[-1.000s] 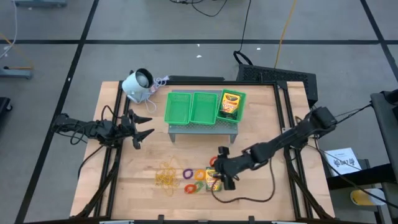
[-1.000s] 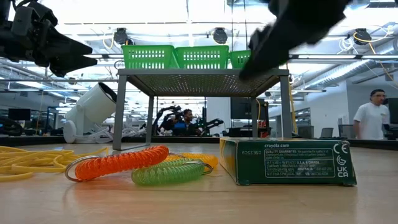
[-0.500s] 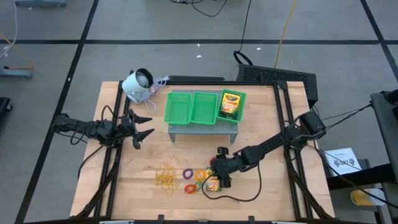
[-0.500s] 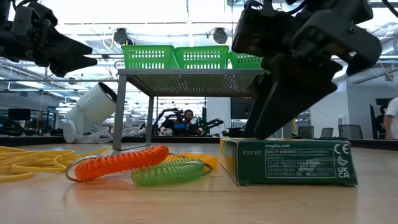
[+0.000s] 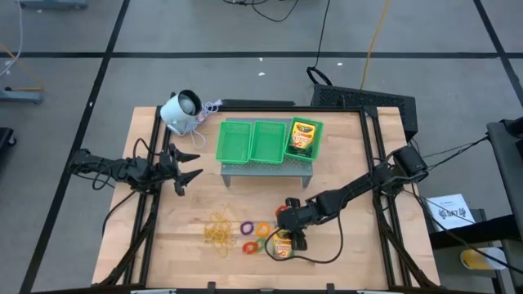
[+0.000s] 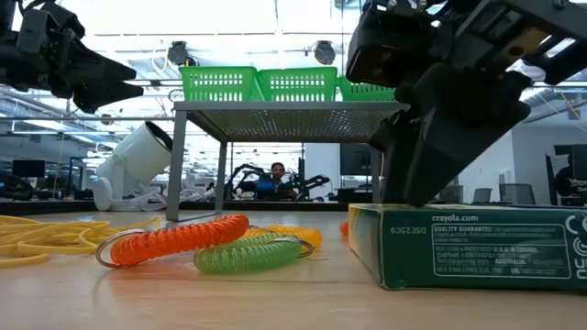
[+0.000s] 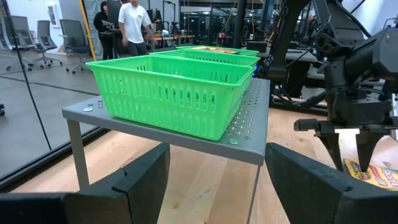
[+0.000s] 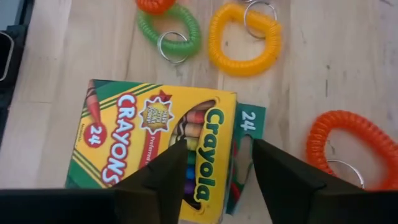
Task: Pick & Place Office Desk Supplies
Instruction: Stack the right yellow crayon box on the yellow crayon box in the right green basket
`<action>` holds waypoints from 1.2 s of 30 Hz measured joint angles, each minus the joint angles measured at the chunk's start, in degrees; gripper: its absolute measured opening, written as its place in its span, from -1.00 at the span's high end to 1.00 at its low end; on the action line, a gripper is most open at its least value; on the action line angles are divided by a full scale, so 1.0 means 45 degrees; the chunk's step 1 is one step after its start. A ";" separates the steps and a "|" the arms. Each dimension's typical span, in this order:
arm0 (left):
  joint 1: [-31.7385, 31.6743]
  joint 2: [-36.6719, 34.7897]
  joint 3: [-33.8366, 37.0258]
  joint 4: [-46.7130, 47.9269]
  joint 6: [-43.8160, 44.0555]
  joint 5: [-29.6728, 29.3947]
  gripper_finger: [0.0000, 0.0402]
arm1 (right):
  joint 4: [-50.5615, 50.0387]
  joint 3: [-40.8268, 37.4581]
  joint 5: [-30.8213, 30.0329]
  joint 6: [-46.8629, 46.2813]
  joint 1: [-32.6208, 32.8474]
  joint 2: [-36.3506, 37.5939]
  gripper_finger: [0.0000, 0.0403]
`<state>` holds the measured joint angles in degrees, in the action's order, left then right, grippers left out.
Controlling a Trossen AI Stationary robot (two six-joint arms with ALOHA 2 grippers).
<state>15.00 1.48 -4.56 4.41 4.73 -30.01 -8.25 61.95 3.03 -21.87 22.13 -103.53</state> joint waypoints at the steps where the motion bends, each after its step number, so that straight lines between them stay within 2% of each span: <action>1: 0.0005 0.0002 -0.0004 0.0007 0.0000 0.0003 -0.35 | 0.0000 0.0000 0.0072 0.0002 -0.0001 0.0000 0.21; 19: 0.0005 0.0003 0.0000 0.0003 0.0000 0.0003 -0.35 | -0.0427 0.0000 0.0059 0.0000 -0.0009 0.0010 0.63; 27: 0.0003 0.0002 -0.0002 0.0004 0.0000 0.0003 -0.35 | -0.0624 -0.0204 -0.0048 0.0094 -0.0030 0.0042 0.96; 36: 0.0004 -0.0002 -0.0004 0.0003 0.0000 0.0003 -0.35 | -0.0137 -0.0543 -0.0373 0.0828 -0.0001 0.0165 1.00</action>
<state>15.02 1.48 -4.57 4.43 4.73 -30.00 -8.87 59.51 1.36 -18.14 22.13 -102.78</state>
